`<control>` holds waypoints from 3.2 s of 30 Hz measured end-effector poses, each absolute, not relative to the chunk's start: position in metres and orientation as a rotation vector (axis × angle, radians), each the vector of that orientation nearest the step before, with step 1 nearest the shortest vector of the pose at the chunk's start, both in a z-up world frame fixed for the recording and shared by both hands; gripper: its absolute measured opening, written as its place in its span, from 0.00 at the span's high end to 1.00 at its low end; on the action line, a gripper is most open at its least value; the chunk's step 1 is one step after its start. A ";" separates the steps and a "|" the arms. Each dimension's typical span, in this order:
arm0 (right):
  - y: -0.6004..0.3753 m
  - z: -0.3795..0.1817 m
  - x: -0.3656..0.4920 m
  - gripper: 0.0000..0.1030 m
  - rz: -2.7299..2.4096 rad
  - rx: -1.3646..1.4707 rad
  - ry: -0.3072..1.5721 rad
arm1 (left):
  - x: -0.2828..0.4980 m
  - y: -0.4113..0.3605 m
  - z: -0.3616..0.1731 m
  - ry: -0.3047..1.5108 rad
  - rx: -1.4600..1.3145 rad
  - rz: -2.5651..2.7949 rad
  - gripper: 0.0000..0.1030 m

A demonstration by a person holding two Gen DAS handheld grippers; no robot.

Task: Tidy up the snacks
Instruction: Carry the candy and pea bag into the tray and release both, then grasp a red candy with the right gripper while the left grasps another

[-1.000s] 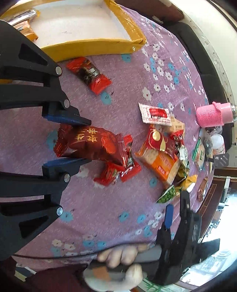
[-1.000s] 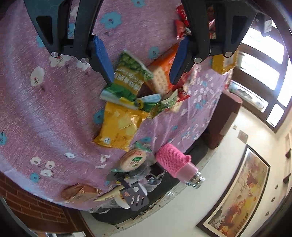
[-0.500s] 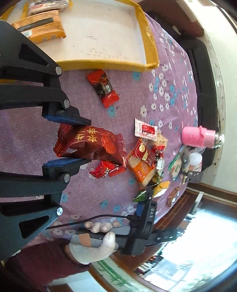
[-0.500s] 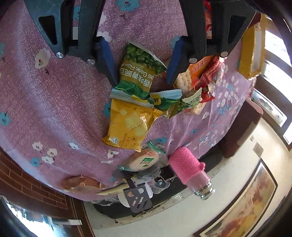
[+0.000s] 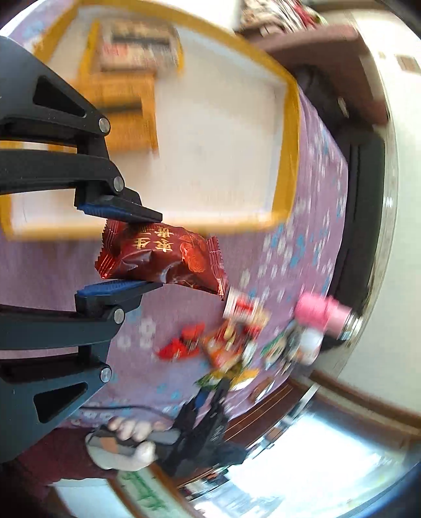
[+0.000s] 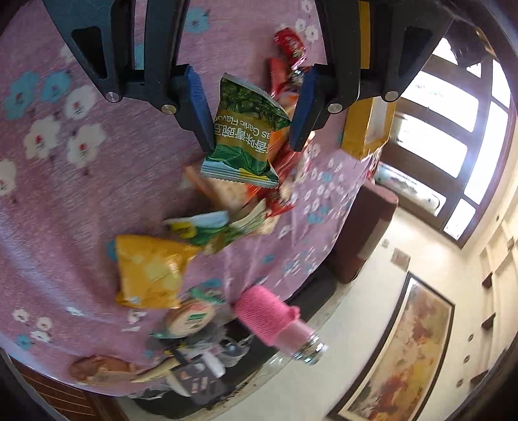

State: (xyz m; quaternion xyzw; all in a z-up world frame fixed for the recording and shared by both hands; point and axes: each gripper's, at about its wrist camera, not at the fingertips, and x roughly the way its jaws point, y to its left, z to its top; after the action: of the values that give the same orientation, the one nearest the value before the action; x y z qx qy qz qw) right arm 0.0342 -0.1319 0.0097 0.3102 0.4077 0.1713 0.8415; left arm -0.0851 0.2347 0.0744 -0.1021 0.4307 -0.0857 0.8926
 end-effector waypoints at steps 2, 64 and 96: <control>-0.119 0.013 0.031 0.52 0.371 0.630 0.865 | -0.090 0.261 0.076 0.890 -0.251 -0.126 0.71; -0.061 0.028 0.005 0.41 0.364 0.329 0.999 | -0.078 0.230 0.089 0.928 -0.396 -0.343 0.43; -0.117 0.011 -0.011 0.80 0.301 0.368 0.922 | 0.012 0.064 0.019 0.977 0.034 -0.312 0.77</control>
State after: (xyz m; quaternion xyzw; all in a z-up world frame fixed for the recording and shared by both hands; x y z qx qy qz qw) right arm -0.0109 -0.1169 0.0108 0.1757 0.4406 0.1437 0.8685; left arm 0.0116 0.0636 0.0190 0.0164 0.4675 -0.1490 0.8712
